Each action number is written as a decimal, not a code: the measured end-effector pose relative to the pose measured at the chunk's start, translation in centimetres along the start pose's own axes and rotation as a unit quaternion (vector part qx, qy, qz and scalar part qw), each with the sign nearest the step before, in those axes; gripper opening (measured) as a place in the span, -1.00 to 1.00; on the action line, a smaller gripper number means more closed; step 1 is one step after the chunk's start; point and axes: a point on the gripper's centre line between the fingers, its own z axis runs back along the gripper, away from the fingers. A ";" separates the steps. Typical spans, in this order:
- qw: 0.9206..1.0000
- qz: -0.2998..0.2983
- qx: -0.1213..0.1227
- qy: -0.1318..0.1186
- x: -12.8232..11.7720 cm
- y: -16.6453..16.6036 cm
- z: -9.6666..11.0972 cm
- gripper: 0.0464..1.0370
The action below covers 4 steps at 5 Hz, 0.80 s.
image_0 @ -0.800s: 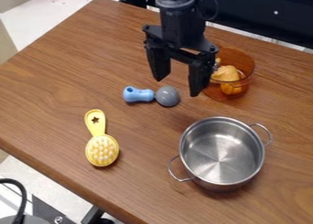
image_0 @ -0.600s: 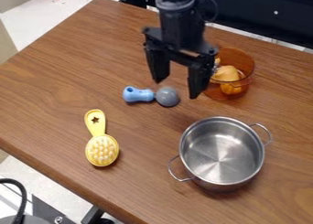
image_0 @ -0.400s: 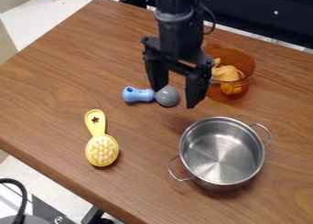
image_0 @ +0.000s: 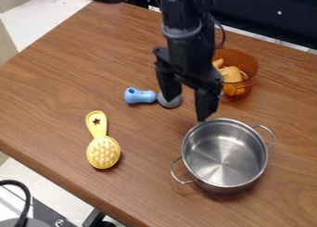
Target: Move the silver pot at the center of the table
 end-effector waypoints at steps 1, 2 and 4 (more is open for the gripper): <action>1.000 -0.012 0.012 -0.018 0.4 -1.0 -0.6 0.92; 1.000 -0.018 0.020 -0.009 0.5 -1.7 -1.9 0.92; 0.999 -0.034 0.012 0.002 0.6 -2.5 -4.0 0.92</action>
